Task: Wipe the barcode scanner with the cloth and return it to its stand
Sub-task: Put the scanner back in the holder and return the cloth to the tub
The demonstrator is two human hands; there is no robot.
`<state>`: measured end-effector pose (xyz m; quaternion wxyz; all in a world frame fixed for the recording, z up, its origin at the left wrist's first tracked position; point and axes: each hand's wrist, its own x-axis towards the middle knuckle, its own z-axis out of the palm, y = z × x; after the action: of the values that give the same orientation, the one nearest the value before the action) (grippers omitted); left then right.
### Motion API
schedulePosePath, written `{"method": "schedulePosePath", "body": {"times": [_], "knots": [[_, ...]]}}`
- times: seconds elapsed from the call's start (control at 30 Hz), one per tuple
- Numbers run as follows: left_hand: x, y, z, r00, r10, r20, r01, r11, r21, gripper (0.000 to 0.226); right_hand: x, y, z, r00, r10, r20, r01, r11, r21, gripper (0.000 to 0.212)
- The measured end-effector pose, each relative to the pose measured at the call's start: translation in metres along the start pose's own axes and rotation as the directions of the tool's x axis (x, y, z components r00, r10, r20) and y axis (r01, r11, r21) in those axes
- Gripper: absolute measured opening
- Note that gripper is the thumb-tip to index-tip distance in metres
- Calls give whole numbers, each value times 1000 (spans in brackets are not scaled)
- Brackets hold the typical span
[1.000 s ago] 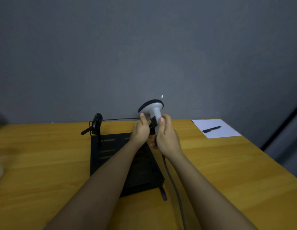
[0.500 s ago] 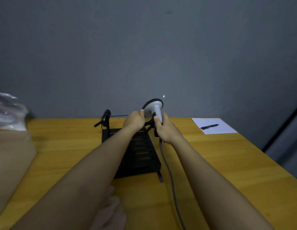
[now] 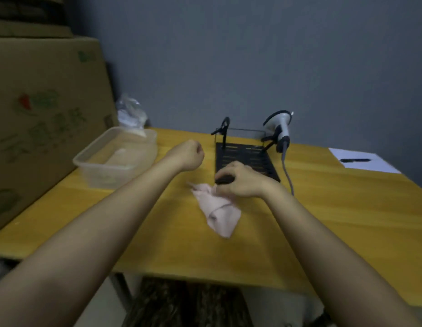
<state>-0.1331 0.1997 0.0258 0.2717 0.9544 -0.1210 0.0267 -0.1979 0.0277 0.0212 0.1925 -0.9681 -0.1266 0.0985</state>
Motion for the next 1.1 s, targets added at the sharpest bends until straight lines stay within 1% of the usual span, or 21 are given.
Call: {"method": "schedulePosePath", "body": {"times": [0.03,0.07,0.1,0.13,0.2,0.3,0.37,0.47,0.53,0.57,0.63,0.7,0.77,0.83,0.87,0.93,0.97,1.0,1.03,1.07,1.1], "knots": [[-14,-9,-1,1000,-14,15,14,1000,-4,31,-4,-4,8,992,33,123,-28,999,-37,69],[-26,-18,-1,999,-24,32,25,1000,-5,30,-7,-6,16,975,73,211,-57,995,-81,82],[-37,-25,-1,998,-34,45,34,999,-4,29,-8,-8,24,962,99,254,-73,991,-111,91],[-46,-30,-1,998,-38,51,38,999,-5,29,-9,-8,31,961,101,259,-74,991,-113,95],[-62,-39,-2,998,-43,52,44,999,-9,28,-6,-9,44,977,68,203,-50,995,-90,94],[-80,-49,-6,998,-56,24,57,998,-39,27,1,-14,56,996,46,76,-40,996,-79,76],[-87,-55,-12,998,-55,-20,53,995,-80,26,6,-22,56,1000,23,8,-23,998,-60,66],[-90,-66,-33,982,-67,-174,46,991,-124,27,15,-49,41,987,-73,-147,86,993,83,55],[-87,-77,-54,949,-88,-303,55,992,-117,28,27,-77,27,953,-148,-266,204,958,200,46],[-85,-84,-64,928,-105,-358,68,991,-113,28,36,-91,21,932,-180,-314,257,939,227,41],[-75,-102,-84,879,-152,-452,109,987,-119,27,63,-120,12,902,-212,-376,321,913,253,33],[-62,-120,-101,842,-193,-503,157,981,-112,28,95,-148,8,890,-200,-409,345,882,321,30],[-47,-137,-115,827,-221,-517,203,975,-92,30,129,-171,9,904,-157,-398,328,852,407,23],[-34,-152,-124,825,-256,-504,255,964,-72,31,160,-189,15,916,-125,-382,290,863,414,20],[-28,-159,-126,827,-270,-493,277,959,-61,31,174,-196,20,918,-111,-382,267,883,386,22],[-20,-169,-127,841,-290,-457,311,950,-31,30,194,-206,31,918,-61,-393,167,956,241,43],[-17,-173,-127,847,-296,-441,319,947,-23,29,200,-209,36,924,-43,-379,102,985,137,54],[-13,-176,-125,854,-297,-426,321,947,-15,29,205,-210,40,950,-27,-310,42,998,42,60],[-11,-177,-122,862,-304,-405,329,944,-8,28,203,-212,41,983,-6,-184,-1,999,-34,61],[-9,-177,-120,868,-302,-395,329,944,2,28,202,-212,42,999,26,-18,-28,997,-78,58],[-8,-175,-117,876,-300,-376,329,944,12,28,200,-213,41,982,63,176,-40,991,-129,50]]}}
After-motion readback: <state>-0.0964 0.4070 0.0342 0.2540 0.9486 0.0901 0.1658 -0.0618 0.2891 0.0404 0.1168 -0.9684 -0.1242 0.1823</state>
